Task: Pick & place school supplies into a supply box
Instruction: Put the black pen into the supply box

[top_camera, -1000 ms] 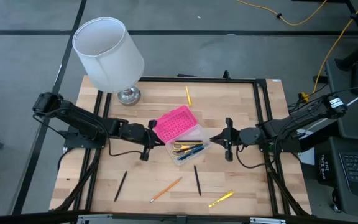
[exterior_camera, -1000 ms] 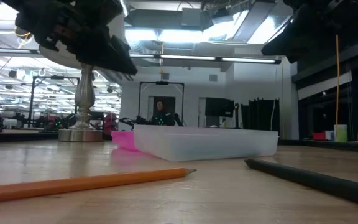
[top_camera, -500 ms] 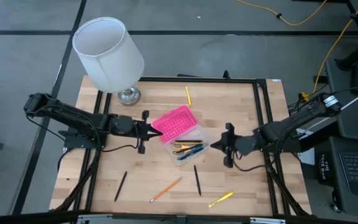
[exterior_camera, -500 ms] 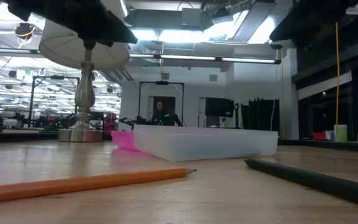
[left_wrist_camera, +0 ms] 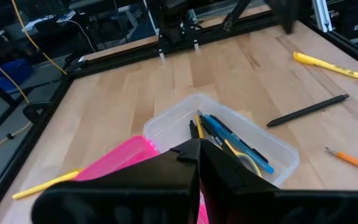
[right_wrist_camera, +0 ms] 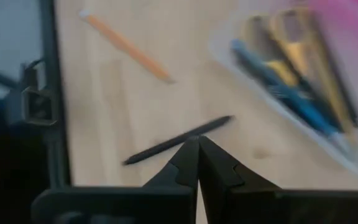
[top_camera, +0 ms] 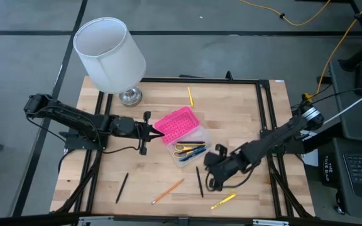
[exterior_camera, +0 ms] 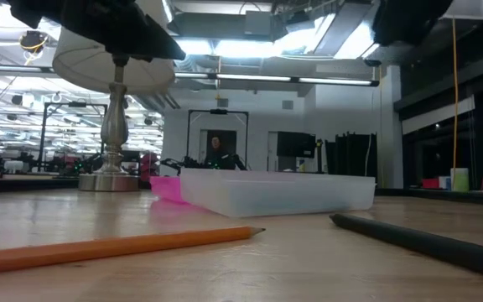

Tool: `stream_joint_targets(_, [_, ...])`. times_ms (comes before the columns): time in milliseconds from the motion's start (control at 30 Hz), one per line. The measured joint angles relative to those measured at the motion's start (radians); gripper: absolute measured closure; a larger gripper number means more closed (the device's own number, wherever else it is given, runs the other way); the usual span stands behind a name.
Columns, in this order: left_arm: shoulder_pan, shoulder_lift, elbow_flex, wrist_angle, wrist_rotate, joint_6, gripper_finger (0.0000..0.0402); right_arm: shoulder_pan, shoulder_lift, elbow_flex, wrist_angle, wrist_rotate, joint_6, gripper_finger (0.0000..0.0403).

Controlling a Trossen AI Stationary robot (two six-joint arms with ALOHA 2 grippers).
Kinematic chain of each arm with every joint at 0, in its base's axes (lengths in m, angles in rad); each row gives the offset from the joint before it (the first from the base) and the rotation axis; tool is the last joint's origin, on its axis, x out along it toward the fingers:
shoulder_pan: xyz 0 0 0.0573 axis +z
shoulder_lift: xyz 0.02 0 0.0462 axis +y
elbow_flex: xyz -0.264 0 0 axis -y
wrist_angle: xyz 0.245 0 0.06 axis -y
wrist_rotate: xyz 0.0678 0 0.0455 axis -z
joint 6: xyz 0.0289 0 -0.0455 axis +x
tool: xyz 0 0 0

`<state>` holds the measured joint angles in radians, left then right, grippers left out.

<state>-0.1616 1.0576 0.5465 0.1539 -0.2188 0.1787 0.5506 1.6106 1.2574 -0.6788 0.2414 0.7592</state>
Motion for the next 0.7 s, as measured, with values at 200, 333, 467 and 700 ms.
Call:
stream_joint_targets(200, [0.0, 0.0, 0.0, 0.0, 0.0, 0.0, 0.0399, 0.033, 0.113, 0.129, -0.013, -0.082, -0.051, 0.0396])
stream_joint_targets(333, [0.0, 0.0, 0.0, 0.0, 0.0, 0.0, 0.0398, 0.036, 0.148, 0.165, -0.015, -0.079, 0.0, 0.0398])
stream_joint_targets(467, [0.0, 0.0, 0.0, 0.0, 0.0, 0.0, 0.0401, 0.03, 0.164, 0.166, -0.025, -0.076, 0.133, 0.0388])
stream_joint_targets(700, [0.0, 0.0, 0.0, 0.0, 0.0, 0.0, 0.0398, 0.017, 0.172, 0.166, -0.155, -0.011, 0.239, 0.0396])
